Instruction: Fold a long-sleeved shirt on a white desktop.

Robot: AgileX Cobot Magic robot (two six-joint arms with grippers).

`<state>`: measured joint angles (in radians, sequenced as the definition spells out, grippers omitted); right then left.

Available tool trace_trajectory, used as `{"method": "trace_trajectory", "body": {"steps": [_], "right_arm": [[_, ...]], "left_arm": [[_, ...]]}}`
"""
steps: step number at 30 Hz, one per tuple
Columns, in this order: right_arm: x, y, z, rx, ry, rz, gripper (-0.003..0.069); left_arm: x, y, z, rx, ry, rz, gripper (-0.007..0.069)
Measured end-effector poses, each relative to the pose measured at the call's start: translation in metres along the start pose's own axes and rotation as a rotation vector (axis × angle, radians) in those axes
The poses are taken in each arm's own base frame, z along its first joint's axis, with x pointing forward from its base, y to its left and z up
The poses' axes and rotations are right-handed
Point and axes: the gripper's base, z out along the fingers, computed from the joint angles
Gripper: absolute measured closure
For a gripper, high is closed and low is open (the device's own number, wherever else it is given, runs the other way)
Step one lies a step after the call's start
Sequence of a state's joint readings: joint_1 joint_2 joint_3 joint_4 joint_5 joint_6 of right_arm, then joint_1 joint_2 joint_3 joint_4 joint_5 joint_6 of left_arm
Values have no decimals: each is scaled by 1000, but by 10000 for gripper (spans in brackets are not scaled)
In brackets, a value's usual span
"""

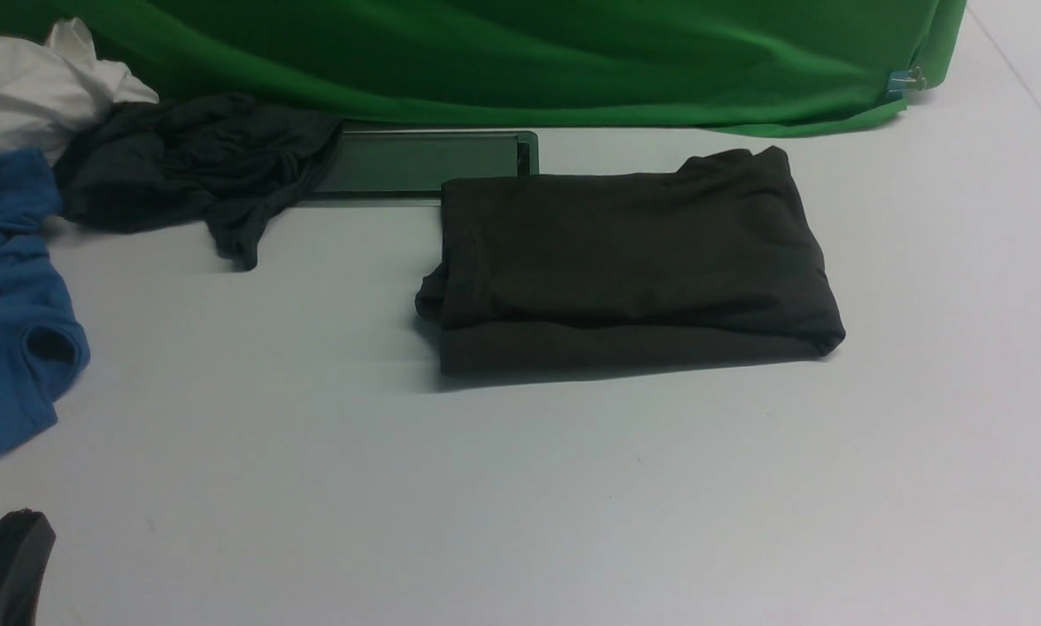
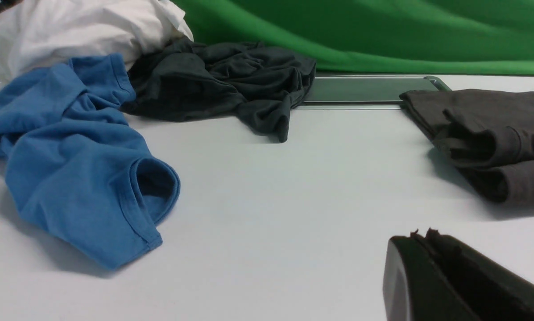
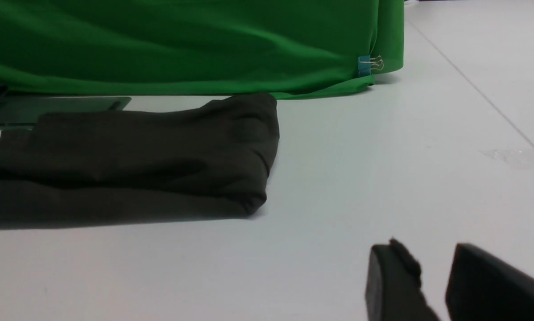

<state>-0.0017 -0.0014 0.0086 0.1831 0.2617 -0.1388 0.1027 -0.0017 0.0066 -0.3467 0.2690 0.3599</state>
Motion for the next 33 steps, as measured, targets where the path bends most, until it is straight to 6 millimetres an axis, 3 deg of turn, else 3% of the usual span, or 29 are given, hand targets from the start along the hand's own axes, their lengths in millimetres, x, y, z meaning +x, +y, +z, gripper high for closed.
{"method": "trace_trajectory", "body": {"steps": [33], "right_arm": [[0,0,0,0,-1,0,420]], "left_arm": [[0,2,0,-19,-5,62,606]]}}
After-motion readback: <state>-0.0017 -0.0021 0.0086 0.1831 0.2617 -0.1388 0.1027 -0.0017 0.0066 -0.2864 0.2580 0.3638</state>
